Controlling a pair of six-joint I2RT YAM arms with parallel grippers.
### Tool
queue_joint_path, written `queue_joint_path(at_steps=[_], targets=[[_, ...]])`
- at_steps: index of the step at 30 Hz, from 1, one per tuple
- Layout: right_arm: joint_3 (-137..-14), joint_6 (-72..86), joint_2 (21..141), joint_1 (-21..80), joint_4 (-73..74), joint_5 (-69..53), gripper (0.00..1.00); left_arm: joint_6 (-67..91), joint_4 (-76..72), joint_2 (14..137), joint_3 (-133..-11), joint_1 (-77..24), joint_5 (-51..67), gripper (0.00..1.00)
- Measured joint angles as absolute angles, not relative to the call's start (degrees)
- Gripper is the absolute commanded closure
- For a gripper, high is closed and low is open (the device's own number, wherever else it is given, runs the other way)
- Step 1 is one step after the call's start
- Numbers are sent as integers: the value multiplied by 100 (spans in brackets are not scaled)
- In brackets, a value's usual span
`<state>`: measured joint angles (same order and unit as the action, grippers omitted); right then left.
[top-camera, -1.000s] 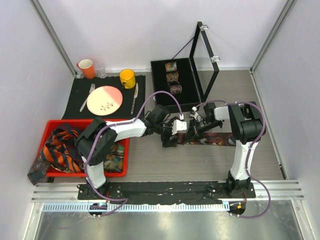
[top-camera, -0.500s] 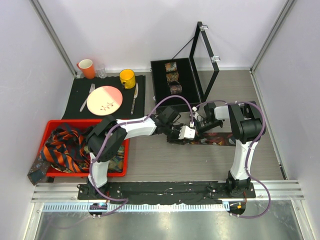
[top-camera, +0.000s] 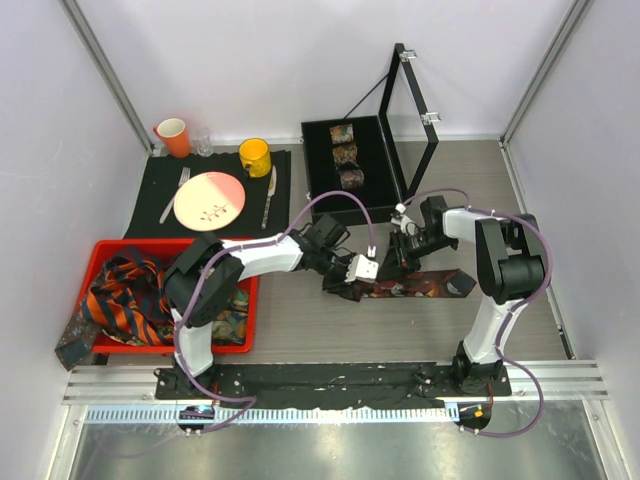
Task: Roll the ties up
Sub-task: Roll the tie at the center of the board.
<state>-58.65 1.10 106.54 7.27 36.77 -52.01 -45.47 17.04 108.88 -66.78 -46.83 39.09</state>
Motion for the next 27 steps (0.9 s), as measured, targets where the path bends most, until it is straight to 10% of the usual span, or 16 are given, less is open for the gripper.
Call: queue_joint_path(at_steps=[20, 27], targets=[[-5975, 141, 11244, 725, 4036, -4995, 76, -2851, 808, 10508, -6182, -4722, 2904, 82], [-5931, 336, 11161, 744, 3769, -5334, 60, -2902, 906, 10613, -6289, -4799, 2674, 77]])
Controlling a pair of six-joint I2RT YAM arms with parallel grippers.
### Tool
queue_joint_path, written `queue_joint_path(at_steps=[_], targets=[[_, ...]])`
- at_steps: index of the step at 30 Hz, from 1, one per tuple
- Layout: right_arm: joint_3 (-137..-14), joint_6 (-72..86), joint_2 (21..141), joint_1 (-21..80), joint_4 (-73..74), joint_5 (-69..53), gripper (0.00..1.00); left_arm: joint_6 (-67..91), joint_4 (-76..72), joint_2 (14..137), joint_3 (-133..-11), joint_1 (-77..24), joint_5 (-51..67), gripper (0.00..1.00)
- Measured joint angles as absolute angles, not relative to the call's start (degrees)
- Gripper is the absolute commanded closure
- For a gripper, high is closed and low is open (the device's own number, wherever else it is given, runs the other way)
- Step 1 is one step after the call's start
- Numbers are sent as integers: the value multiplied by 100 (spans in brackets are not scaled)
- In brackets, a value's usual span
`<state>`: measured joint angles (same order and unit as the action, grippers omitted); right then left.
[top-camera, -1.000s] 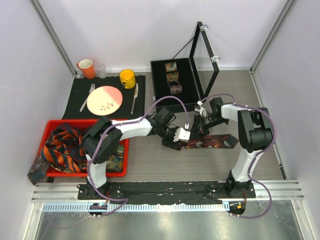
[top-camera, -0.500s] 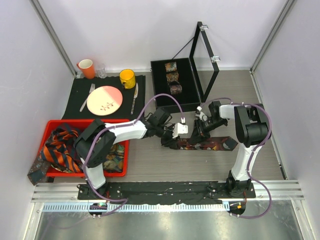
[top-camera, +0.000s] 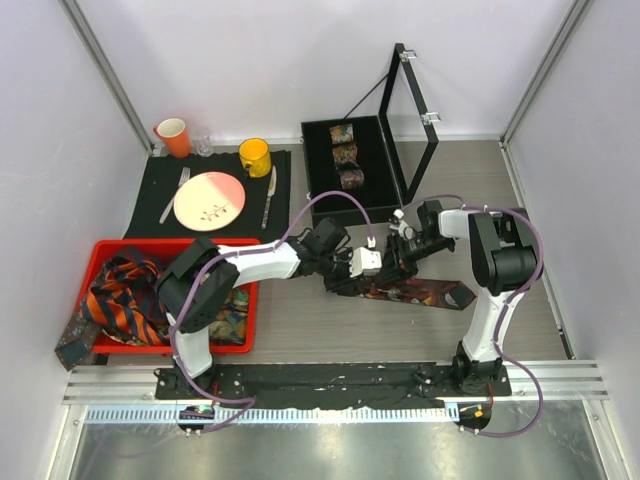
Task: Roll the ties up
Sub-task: Roll the tie at the center of the board.
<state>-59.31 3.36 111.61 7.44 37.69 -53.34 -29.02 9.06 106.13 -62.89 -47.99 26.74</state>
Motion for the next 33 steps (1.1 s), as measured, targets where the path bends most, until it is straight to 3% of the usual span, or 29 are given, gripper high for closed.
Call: queue_joint_path(at_steps=[4, 13, 15, 17, 20, 27, 33], targets=[[-5913, 674, 10919, 880, 3376, -5581, 52, -2906, 908, 10613, -6289, -4801, 2670, 76], [-5913, 1197, 10805, 1450, 2786, -5776, 52, -2891, 939, 10624, -6316, -4805, 2650, 74], [-5913, 1219, 10827, 1575, 2722, -5767, 79, -2891, 950, 10626, -6322, -4805, 2641, 73], [-5913, 1219, 10875, 1638, 2681, -5732, 98, -2888, 958, 10626, -6322, -4805, 2628, 72], [-5905, 1238, 10936, 1649, 2679, -5767, 99, -2886, 980, 10634, -6324, -4803, 2596, 69], [-5892, 1166, 11083, 1511, 2749, -5732, 99, -2792, 939, 10654, -6329, -4807, 2613, 33], [-5859, 875, 11203, 1249, 3028, -5378, 99, -2532, 541, 10632, -6119, -4713, 2912, 27]])
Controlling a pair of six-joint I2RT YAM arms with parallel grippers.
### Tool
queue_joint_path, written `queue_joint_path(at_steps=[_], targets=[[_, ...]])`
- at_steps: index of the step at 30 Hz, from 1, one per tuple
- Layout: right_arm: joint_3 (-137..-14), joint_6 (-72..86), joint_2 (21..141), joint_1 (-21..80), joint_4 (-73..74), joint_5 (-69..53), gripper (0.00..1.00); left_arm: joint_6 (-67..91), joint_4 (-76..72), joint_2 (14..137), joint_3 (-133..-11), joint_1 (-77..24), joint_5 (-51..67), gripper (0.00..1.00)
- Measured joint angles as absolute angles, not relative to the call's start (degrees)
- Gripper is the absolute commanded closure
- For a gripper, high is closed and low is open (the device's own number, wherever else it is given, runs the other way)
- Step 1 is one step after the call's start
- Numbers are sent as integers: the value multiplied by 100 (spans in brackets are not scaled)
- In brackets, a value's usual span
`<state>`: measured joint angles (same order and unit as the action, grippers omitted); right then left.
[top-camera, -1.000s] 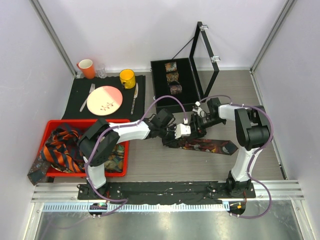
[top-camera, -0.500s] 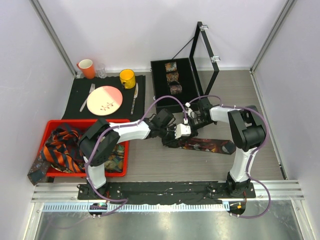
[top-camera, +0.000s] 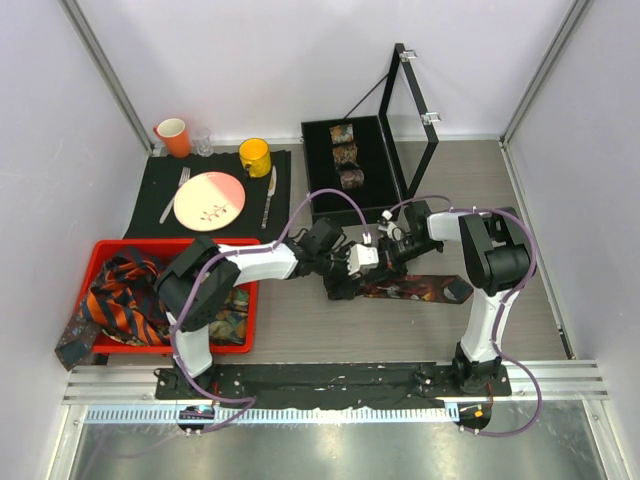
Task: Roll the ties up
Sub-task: Roll the tie at the center of the board.
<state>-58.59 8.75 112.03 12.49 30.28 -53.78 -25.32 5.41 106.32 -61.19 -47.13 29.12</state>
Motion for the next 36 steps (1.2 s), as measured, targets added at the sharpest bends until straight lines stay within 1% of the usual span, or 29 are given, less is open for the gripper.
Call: queue_joint_path(at_steps=[7, 8, 10, 13, 14, 15, 16, 17, 18, 20, 21, 23, 24, 27, 30, 36], targets=[[-5881, 644, 11220, 1225, 3170, -5186, 99, -2314, 141, 10630, -6055, -4639, 3212, 27], [-5892, 628, 11220, 1225, 3179, -5172, 99, -2298, 106, 10634, -6058, -4637, 3232, 27], [-5907, 589, 11218, 1225, 3197, -5151, 99, -2228, 12, 10696, -6104, -4637, 3341, 31], [-5927, 556, 11218, 1229, 3218, -5142, 99, -2073, -99, 10899, -6239, -4637, 3454, 45], [-5942, 545, 11218, 1232, 3225, -5131, 99, -2027, -113, 10958, -6259, -4637, 3468, 56], [-5961, 528, 11220, 1243, 3240, -5116, 99, -1992, -117, 10997, -6261, -4637, 3472, 62], [-5988, 513, 11220, 1267, 3260, -5100, 99, -1981, -110, 11015, -6261, -4637, 3454, 70], [-6027, 504, 11229, 1291, 3288, -5070, 99, -1979, -97, 11017, -6261, -4637, 3452, 73], [-6080, 493, 11251, 1308, 3319, -5059, 94, -2005, -86, 11008, -6259, -4637, 3433, 74], [-6206, 475, 11295, 1330, 3391, -5041, 85, -2141, -73, 10960, -6230, -4637, 3319, 76], [-6259, 467, 11306, 1341, 3409, -5039, 75, -2185, -80, 10914, -6191, -4637, 3234, 76], [-6324, 440, 11292, 1372, 3439, -4991, 67, -2298, -45, 10803, -6088, -4637, 3094, 76], [-6324, 440, 11262, 1380, 3446, -5006, 61, -2342, 5, 10731, -6040, -4639, 3033, 76], [-6267, 419, 11039, 1361, 3489, -4954, 53, -2458, 202, 10626, -6016, -4711, 2805, 76], [-6158, 416, 10728, 1317, 3557, -5009, 47, -2495, 276, 10621, -6045, -4794, 2622, 74], [-6139, 491, 10630, 1330, 3559, -5371, 47, -2569, 499, 10637, -6198, -4930, 2298, 72]])
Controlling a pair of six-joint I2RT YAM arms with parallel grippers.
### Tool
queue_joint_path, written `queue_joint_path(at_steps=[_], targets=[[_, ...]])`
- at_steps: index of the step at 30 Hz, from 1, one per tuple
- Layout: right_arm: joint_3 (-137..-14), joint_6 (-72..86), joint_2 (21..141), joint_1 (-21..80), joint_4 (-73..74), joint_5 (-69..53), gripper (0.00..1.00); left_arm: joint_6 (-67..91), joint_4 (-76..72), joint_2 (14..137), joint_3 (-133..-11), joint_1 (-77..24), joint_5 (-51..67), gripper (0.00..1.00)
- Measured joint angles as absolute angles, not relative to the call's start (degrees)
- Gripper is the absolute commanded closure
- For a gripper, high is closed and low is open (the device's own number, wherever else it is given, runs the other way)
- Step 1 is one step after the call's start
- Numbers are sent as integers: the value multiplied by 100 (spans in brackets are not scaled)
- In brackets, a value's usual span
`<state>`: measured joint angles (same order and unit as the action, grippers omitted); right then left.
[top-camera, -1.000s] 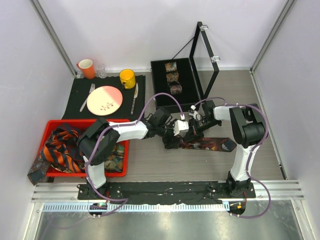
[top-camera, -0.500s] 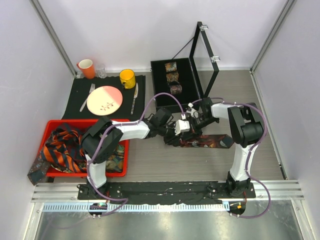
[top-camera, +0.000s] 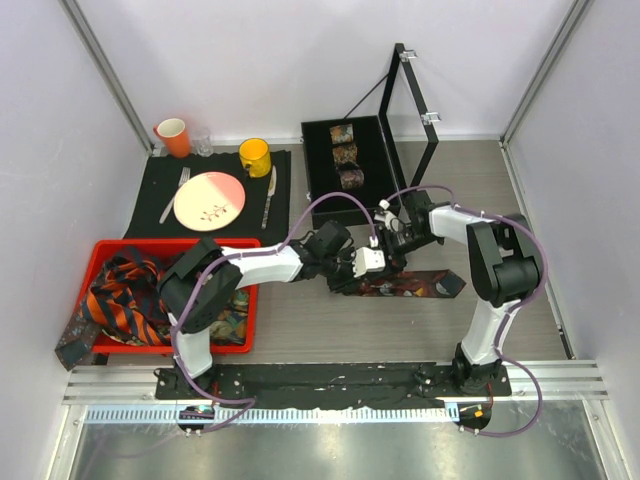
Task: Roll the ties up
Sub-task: Roll the tie at the center of the board.
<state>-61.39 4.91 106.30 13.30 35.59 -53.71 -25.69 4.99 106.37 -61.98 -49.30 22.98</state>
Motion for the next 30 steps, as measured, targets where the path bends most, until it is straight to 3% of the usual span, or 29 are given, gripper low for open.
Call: queue_joint_path(at_steps=[5, 8, 9, 10, 11, 15, 18, 24, 30], targets=[[-6136, 615, 10833, 1444, 3461, -5422, 56, -2598, 576, 10735, -6353, -4971, 2198, 68], [-6145, 646, 11085, 1463, 3406, -5459, 67, -2633, 628, 10750, -6370, -4978, 2191, 64], [-6152, 661, 11150, 1452, 3409, -5540, 86, -2644, 628, 10755, -6370, -4980, 2189, 62], [-6156, 670, 11194, 1431, 3415, -5629, 97, -2655, 635, 10755, -6372, -4982, 2189, 58], [-6160, 672, 11231, 1411, 3422, -5734, 99, -2679, 646, 10755, -6377, -4987, 2189, 56], [-6184, 589, 11314, 1317, 3498, -5859, 99, -2790, 648, 10763, -6379, -4991, 2196, 40], [-6193, 416, 11402, 1190, 3660, -5857, 99, -2810, 650, 10763, -6375, -4943, 2327, 34], [-6171, 126, 11557, 886, 3981, -5664, 99, -2569, 591, 10763, -6375, -4746, 2864, 26], [-6222, 121, 11590, 867, 4075, -5544, 99, -2394, 346, 10868, -6425, -4713, 3264, 25]])
